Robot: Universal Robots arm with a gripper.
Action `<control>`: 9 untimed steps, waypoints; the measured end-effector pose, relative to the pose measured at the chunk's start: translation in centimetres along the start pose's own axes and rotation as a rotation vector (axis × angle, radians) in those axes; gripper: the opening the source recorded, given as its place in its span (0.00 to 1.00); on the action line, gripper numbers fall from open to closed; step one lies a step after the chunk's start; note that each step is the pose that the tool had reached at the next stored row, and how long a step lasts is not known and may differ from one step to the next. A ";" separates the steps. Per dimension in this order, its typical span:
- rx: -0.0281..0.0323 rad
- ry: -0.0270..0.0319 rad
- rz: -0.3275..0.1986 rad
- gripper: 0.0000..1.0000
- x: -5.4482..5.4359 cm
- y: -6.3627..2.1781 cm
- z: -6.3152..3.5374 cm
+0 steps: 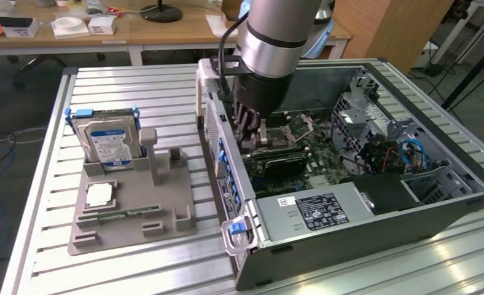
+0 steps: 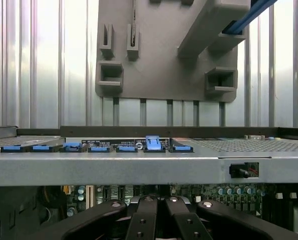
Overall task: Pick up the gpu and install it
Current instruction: 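Press down on the gpu until it lock into place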
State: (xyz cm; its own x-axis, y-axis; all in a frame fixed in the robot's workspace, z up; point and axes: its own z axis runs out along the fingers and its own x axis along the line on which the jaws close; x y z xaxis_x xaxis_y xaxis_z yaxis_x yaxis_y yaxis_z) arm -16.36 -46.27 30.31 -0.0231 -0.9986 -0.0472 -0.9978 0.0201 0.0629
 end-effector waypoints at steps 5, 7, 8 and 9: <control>0.0189 -0.0016 -0.002 0.11 0.0 -0.45 -0.03; 0.0216 -0.0026 -0.002 0.11 0.0 -0.78 -0.04; 0.0219 -0.0029 -0.002 0.11 0.0 -1.01 -0.05; 0.0219 -0.0030 -0.003 0.11 0.0 -1.24 -0.07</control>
State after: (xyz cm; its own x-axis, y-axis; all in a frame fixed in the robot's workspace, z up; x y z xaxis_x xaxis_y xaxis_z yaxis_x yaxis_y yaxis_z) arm -15.12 -46.27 30.30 -0.0206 -0.9985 -0.0503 -0.9990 0.0186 0.0409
